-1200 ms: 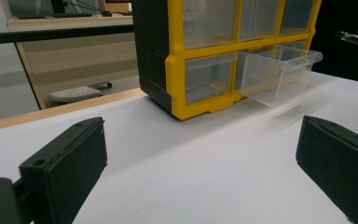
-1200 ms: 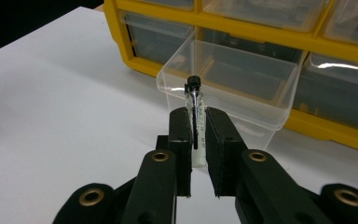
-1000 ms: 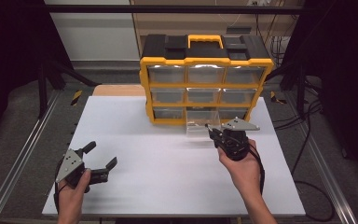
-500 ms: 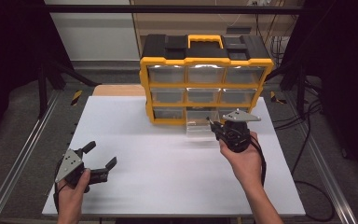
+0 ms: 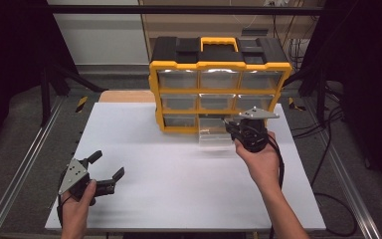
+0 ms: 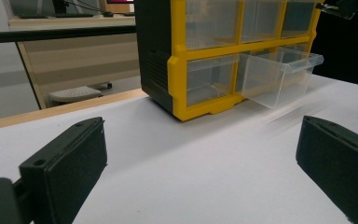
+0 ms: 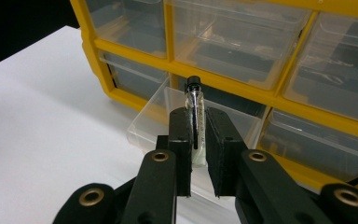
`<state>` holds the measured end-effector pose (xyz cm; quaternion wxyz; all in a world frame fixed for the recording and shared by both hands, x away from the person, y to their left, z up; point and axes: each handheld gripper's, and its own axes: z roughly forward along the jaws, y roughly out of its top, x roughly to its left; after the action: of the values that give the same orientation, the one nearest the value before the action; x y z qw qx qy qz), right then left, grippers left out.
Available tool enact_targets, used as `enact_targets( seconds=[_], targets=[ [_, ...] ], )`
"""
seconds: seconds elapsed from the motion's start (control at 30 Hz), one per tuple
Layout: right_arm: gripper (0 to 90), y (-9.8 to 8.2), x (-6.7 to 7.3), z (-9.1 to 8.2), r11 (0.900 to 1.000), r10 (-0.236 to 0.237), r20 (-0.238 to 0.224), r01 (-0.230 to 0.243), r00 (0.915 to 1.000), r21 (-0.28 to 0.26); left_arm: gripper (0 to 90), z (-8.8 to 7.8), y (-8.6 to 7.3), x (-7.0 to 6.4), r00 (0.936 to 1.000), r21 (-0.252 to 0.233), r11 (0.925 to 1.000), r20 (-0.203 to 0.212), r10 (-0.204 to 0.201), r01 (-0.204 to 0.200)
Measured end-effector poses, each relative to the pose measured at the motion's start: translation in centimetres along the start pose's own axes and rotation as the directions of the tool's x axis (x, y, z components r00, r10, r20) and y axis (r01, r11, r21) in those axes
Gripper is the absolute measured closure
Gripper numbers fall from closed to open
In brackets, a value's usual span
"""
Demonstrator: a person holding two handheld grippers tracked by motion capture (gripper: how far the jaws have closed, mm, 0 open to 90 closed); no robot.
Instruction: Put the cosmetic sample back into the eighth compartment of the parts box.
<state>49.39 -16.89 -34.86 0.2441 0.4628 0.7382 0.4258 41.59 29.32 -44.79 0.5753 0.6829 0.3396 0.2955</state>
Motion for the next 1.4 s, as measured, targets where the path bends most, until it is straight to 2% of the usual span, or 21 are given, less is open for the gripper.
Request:
enact_targets(
  seconds=[0.8, 1.4],
  targets=[
    [81.1, 1.5, -1.1, 1.4, 0.999, -0.018, 0.012, 0.017, 0.9998, 0.030, 1.8, 0.0, 0.0, -0.1, 1.0000, -0.001, 1.0000, 0.002, 0.001, -0.001],
    [81.2, 2.0, -1.4, 2.5, 0.997, -0.036, 0.016, 0.035, 0.9992, 0.066, 1.8, 0.0, 0.0, 0.0, 1.0000, -0.002, 1.0000, 0.001, 0.001, -0.001]
  ],
)
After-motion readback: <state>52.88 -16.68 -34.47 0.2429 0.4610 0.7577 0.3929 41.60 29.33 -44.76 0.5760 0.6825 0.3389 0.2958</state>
